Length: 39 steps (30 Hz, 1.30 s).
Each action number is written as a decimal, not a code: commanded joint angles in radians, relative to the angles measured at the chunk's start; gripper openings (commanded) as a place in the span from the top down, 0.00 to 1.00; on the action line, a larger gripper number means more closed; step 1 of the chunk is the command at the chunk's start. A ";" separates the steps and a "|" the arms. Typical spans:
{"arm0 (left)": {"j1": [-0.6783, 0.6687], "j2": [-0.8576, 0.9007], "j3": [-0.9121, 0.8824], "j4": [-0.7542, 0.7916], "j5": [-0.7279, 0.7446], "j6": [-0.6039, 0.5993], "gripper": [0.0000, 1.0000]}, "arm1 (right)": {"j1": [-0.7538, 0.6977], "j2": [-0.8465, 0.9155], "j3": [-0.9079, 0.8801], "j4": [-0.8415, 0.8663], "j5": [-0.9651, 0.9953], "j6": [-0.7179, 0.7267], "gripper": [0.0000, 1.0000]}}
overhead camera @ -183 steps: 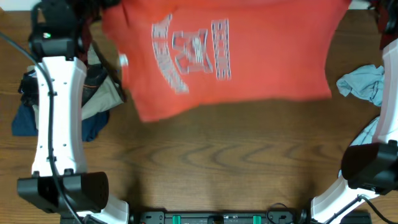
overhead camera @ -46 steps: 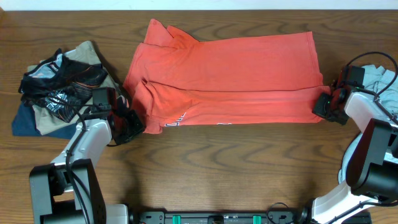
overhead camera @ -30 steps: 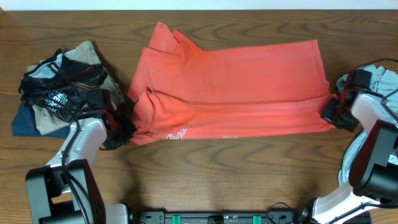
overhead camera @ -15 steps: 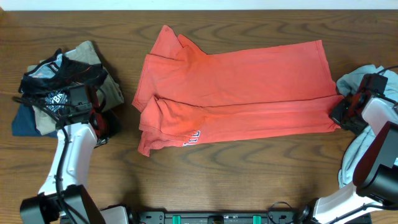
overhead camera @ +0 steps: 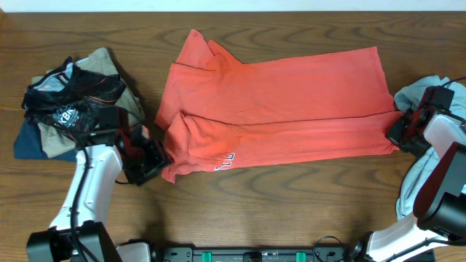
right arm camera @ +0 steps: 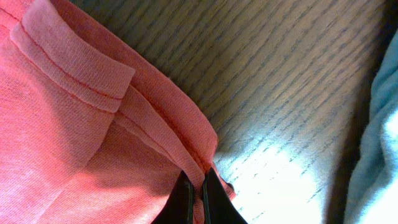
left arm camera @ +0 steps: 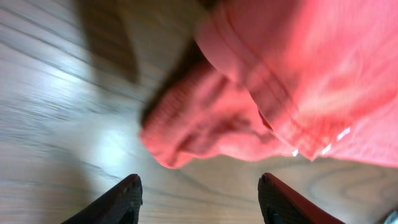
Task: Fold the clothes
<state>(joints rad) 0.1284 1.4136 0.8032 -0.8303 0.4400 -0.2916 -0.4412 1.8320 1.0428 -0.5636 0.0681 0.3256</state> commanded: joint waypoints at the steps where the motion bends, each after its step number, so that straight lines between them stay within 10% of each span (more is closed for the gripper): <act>1: -0.042 -0.008 -0.058 0.014 0.037 -0.022 0.38 | -0.016 0.035 -0.029 -0.008 0.028 0.006 0.99; 15: -0.114 0.011 -0.185 0.232 -0.174 -0.089 0.40 | -0.016 0.035 -0.029 -0.012 0.028 0.006 0.99; 19: -0.114 0.011 -0.203 0.290 -0.191 -0.088 0.53 | -0.016 0.035 -0.029 -0.011 0.028 0.006 0.99; 24: -0.114 0.012 -0.216 0.302 -0.191 -0.088 0.93 | -0.016 0.035 -0.029 -0.011 0.029 0.006 0.99; 39: -0.112 0.010 -0.050 0.225 -0.716 -0.050 0.94 | -0.016 0.035 -0.029 -0.015 0.029 0.006 0.99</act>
<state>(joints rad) 0.0093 1.4185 0.7269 -0.5724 -0.0128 -0.3611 -0.4412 1.8320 1.0424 -0.5678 0.0662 0.3256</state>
